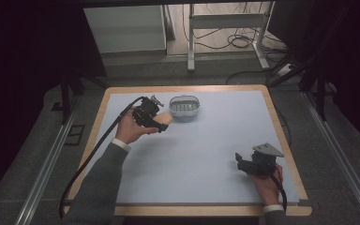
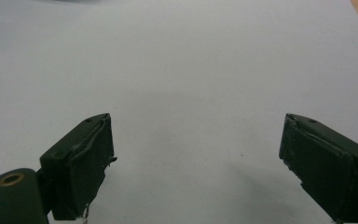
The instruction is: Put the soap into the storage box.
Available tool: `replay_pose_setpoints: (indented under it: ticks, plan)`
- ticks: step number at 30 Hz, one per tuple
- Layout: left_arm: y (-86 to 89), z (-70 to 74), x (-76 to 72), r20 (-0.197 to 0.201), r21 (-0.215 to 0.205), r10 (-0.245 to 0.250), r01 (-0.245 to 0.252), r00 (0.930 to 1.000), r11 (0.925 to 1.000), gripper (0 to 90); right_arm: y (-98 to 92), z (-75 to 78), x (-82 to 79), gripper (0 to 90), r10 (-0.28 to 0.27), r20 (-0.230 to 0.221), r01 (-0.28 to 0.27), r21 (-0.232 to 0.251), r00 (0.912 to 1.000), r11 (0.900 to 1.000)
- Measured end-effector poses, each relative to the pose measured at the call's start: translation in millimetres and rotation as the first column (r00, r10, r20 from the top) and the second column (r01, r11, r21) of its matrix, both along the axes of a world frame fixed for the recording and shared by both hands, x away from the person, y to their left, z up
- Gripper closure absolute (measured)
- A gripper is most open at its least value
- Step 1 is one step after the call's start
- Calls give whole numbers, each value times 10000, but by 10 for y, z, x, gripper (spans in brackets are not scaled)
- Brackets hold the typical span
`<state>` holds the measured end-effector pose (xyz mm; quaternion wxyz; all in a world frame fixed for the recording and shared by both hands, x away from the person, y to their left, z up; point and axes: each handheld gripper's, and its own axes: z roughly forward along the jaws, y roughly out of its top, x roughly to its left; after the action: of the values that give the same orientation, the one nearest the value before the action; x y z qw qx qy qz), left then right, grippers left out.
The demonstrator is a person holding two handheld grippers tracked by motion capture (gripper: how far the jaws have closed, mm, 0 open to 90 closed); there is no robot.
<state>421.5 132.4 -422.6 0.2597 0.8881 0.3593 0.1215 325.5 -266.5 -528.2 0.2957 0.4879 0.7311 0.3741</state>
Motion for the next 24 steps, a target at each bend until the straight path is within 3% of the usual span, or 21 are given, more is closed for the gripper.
replay_pose_setpoints:
  ticks: [5, 24]
  plan:
    - [-18, 27, 48, 175, 59, 41, -42, 9998, 10000, 327, 1, 0, -1, 99, -3, 7, 3, -6, 10000, 10000]
    - [-128, 29, 279, 4, 238, -53, 52, 10000, 9997, 327, 0, 0, -1, 99, -35, 12, 35, 6, 10000, 10000]
